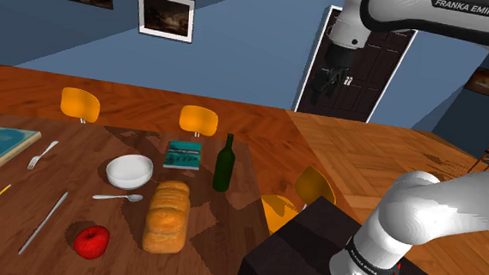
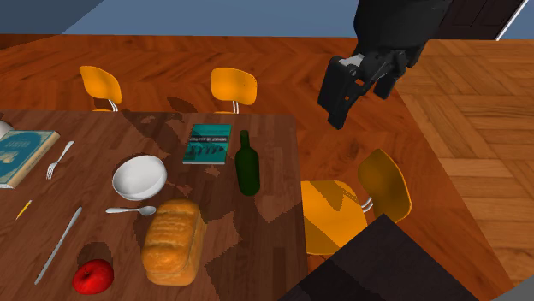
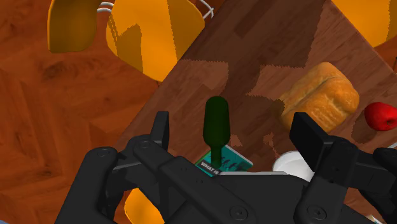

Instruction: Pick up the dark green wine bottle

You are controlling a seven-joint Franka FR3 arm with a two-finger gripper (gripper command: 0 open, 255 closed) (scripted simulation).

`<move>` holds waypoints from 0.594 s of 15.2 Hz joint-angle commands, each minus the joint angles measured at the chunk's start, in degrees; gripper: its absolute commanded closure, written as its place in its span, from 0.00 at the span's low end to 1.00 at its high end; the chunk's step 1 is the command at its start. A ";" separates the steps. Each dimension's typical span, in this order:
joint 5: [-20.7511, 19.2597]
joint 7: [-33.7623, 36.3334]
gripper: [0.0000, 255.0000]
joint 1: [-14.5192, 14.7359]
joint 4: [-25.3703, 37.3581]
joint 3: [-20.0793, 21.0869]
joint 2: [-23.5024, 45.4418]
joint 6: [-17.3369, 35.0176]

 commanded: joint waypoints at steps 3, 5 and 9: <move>0.07 0.44 0.00 -0.02 -0.81 0.00 2.86 3.63; 0.13 0.86 0.00 -0.04 -1.30 0.00 5.96 7.19; 0.18 1.66 0.00 -0.10 -1.31 0.03 12.81 14.01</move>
